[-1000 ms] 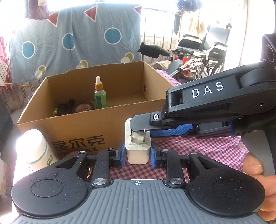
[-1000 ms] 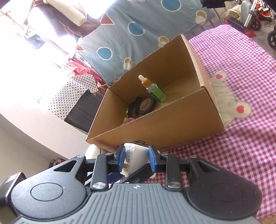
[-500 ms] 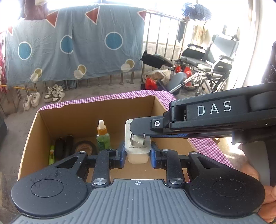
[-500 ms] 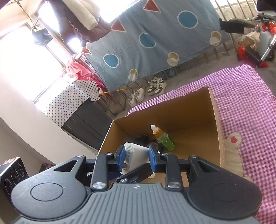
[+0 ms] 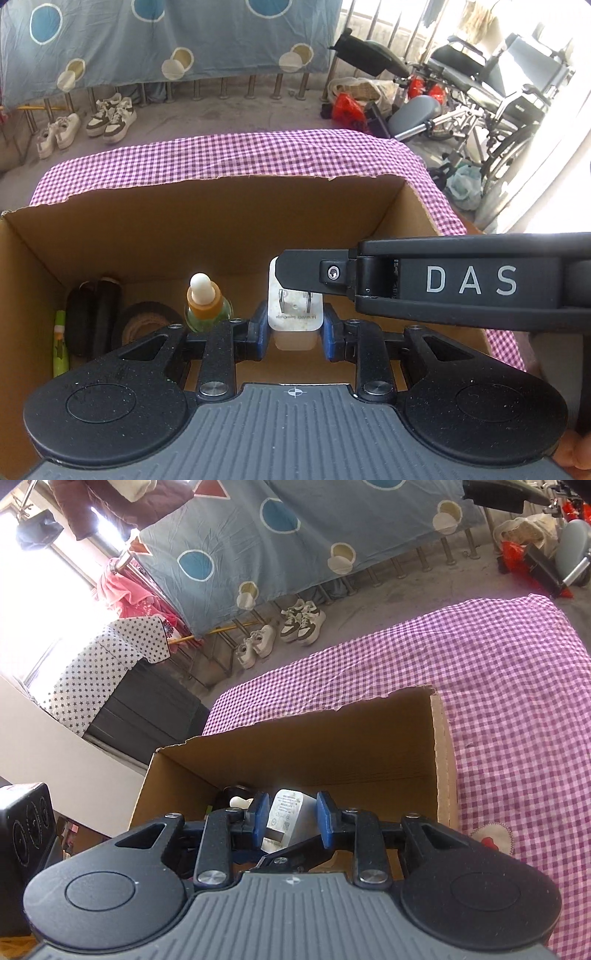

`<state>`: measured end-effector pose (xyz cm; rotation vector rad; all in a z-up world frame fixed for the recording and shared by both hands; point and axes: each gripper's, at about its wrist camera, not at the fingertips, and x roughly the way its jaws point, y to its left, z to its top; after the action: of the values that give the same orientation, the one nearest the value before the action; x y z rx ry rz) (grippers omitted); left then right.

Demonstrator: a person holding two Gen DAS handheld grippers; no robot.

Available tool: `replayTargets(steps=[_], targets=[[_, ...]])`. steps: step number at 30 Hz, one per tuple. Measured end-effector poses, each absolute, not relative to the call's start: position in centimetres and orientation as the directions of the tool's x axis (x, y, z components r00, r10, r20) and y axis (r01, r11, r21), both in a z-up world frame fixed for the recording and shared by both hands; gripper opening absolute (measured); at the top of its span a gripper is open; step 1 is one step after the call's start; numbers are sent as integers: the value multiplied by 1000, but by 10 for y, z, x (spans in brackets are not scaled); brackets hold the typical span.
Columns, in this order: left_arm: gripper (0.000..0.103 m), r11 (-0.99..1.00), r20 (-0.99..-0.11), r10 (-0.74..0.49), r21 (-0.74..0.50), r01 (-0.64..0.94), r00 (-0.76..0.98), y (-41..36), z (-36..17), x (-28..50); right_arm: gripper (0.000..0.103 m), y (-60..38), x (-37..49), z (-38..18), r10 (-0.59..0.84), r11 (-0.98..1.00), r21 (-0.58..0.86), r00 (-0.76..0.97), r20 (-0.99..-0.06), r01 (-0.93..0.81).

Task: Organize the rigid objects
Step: 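Lower the charger into the box and open the right gripper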

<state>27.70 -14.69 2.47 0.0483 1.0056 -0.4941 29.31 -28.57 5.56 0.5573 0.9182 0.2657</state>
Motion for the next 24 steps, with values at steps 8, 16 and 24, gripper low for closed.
replayTargets(steps=[8, 16, 24], targets=[[33, 893, -829, -386, -225, 390, 404, -145, 22, 286, 31, -286, 301, 57, 433, 842, 539, 598, -675, -2], [41, 886, -819, -411, -257, 385, 401, -143, 27, 276, 31, -292, 278, 71, 428, 835, 551, 638, -640, -8], [57, 869, -774, -456, -282, 406, 440, -125, 60, 240, 31, -310, 220, 104, 435, 795, 606, 714, -548, -19]])
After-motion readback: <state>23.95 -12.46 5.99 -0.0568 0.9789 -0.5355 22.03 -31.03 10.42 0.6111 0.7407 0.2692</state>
